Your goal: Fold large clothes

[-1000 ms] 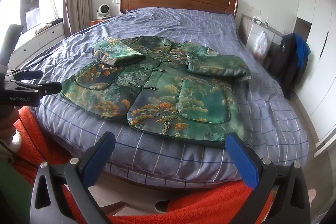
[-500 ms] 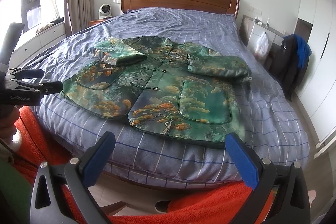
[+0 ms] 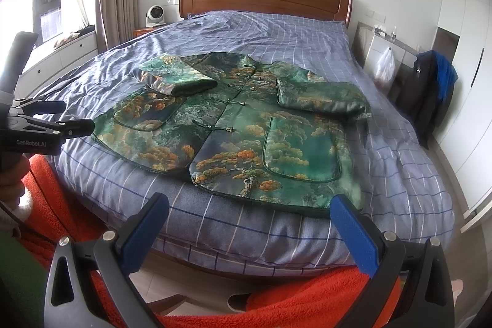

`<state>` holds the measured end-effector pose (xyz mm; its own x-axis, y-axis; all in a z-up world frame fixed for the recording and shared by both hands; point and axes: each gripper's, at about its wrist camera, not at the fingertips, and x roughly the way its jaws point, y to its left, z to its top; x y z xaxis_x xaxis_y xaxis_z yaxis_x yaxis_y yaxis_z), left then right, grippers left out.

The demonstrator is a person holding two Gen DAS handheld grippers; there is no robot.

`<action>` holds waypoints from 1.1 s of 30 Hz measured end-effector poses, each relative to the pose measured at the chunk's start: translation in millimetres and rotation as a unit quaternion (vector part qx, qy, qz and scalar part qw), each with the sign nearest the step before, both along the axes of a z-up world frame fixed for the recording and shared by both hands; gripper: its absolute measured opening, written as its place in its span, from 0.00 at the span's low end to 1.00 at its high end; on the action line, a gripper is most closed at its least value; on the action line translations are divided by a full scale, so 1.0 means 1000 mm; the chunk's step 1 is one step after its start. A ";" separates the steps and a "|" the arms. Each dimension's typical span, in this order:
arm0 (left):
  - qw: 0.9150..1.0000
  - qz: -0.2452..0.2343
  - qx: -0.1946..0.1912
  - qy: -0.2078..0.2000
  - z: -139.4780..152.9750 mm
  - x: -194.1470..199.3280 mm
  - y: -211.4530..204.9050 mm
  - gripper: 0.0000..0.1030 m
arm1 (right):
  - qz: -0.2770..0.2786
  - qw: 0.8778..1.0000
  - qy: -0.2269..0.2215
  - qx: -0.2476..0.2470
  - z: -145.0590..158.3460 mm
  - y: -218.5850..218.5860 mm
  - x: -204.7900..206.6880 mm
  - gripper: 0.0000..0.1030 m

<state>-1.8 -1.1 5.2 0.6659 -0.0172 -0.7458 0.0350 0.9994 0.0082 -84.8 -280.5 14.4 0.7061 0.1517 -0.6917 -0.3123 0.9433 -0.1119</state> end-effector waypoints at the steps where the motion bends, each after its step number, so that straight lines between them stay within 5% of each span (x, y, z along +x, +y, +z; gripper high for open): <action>1: 1.000 0.000 0.000 0.000 0.000 0.000 0.000 1.00 | 0.000 1.000 0.000 0.000 0.000 0.000 0.000 1.00; 33: 1.000 0.000 0.002 -0.001 0.001 0.000 -0.002 1.00 | 0.000 1.000 0.002 0.001 -0.001 0.002 0.000 1.00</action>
<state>-1.5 -3.0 6.3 0.6667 -0.0146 -0.7452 0.0348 0.9993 0.0115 -85.1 -278.9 13.8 0.7034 0.1530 -0.6941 -0.3125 0.9437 -0.1086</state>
